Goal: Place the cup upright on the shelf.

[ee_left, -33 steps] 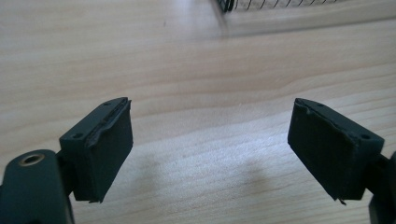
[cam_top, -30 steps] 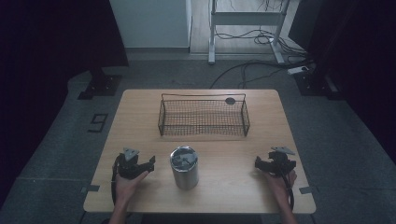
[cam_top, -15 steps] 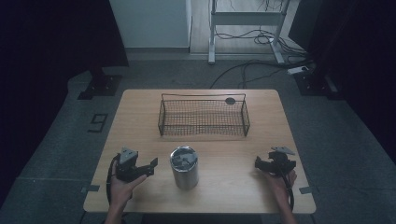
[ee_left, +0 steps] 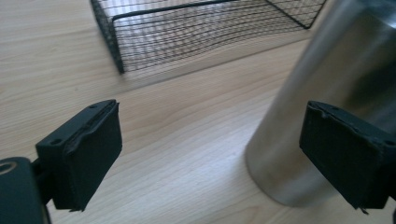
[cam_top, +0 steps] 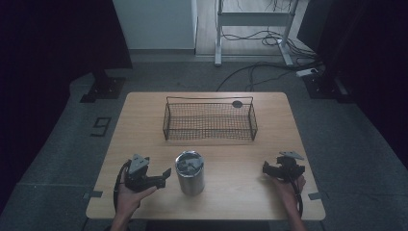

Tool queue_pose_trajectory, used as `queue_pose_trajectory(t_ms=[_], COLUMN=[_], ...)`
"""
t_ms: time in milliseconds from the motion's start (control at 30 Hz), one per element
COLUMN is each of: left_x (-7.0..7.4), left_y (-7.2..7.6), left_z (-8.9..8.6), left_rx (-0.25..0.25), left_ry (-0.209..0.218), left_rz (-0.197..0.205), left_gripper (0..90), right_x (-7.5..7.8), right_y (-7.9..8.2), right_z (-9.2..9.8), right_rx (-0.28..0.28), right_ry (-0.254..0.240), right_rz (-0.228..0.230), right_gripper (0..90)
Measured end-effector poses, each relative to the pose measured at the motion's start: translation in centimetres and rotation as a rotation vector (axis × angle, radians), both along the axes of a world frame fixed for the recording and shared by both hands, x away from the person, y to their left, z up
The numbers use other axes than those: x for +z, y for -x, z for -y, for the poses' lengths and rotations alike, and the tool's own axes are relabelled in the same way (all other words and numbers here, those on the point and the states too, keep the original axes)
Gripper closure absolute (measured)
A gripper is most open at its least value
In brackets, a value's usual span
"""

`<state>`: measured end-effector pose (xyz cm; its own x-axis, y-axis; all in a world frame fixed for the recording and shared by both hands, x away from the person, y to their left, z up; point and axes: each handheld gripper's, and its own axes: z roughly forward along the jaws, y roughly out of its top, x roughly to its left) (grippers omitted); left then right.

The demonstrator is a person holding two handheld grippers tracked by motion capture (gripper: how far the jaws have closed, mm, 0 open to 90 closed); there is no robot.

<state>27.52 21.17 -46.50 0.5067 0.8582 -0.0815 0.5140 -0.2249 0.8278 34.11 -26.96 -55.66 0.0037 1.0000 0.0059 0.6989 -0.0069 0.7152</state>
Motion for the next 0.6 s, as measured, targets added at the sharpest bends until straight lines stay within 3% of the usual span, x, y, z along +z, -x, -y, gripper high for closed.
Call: queue_pose_trajectory(t_ms=[267, 600], left_x=[0.1, 0.4], left_y=[0.4, 0.8], left_z=[1.1, 1.3], left_rx=[-0.053, -0.069], left_ry=[0.015, 0.008], left_rz=[-0.013, -0.013], left_gripper=[2.5, 2.0], right_x=[0.0, 0.0], right_y=[0.0, 0.0], right_z=[0.0, 0.0], right_rx=[0.0, 0.0], right_ry=[-0.001, -0.002], right_rz=[0.0, -0.002], right_gripper=[0.0, 0.0])
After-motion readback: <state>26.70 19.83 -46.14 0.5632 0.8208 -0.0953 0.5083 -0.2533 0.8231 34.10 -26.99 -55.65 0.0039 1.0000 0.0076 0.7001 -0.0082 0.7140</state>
